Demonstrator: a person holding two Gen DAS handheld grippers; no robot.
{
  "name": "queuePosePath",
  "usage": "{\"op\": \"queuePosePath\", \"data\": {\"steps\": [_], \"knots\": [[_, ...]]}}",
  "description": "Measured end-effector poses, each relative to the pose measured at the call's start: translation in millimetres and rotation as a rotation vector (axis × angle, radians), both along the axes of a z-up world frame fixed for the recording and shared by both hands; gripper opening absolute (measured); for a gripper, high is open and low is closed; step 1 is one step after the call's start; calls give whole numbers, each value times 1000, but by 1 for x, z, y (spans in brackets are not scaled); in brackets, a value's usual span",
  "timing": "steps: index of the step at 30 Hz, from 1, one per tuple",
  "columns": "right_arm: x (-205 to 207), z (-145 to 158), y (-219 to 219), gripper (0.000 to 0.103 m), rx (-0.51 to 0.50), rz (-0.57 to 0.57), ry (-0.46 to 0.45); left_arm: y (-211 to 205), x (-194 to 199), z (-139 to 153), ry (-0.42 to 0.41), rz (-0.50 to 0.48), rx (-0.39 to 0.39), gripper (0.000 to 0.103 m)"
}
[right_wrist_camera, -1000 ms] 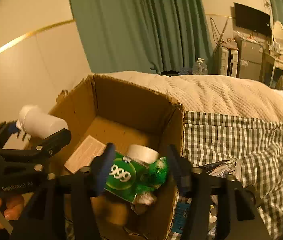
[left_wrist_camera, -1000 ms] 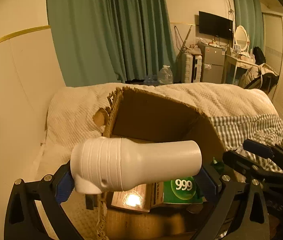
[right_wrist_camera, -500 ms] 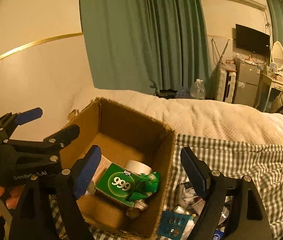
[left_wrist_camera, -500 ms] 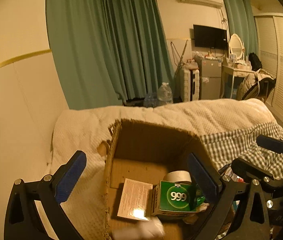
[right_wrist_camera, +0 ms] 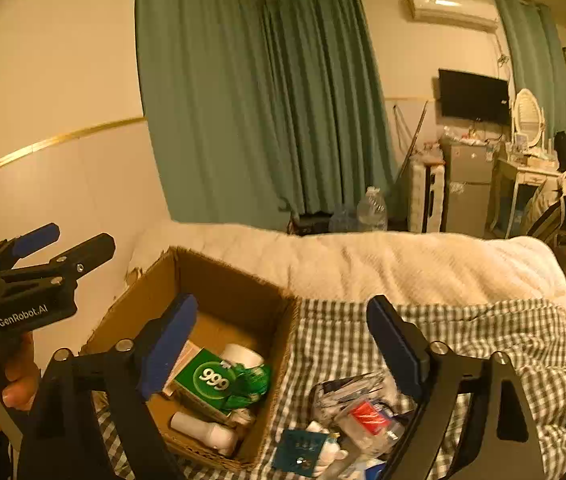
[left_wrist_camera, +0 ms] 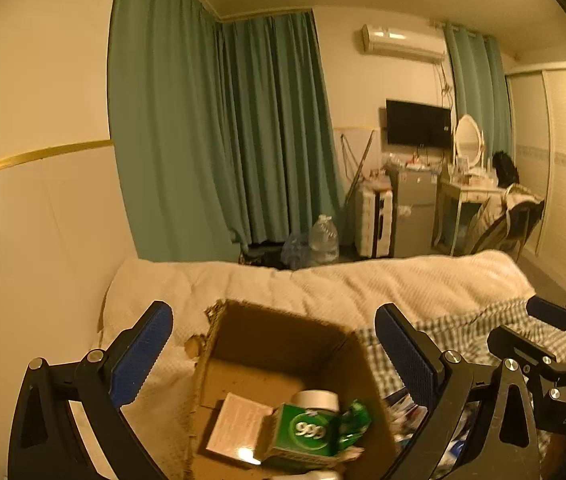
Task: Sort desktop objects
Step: 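Withdraw both tools from the box back over the pile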
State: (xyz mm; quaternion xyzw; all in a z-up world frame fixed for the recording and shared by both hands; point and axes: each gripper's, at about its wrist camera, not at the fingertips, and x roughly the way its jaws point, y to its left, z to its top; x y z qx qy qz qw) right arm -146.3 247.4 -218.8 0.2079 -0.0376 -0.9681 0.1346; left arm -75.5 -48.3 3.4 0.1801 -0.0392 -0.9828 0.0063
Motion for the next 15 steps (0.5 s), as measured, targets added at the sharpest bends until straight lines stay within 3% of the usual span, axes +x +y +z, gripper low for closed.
{"op": "queuePosePath", "data": {"steps": [4,9,15], "knots": [[11,9,18,93,-4,-22,27,15,10,9,26,-12,30,103],[23,15,41,101,-3,-54,53,23,18,15,23,-60,152,103],[32,16,62,103,11,-77,65,42,25,17,46,-62,149,103]]}}
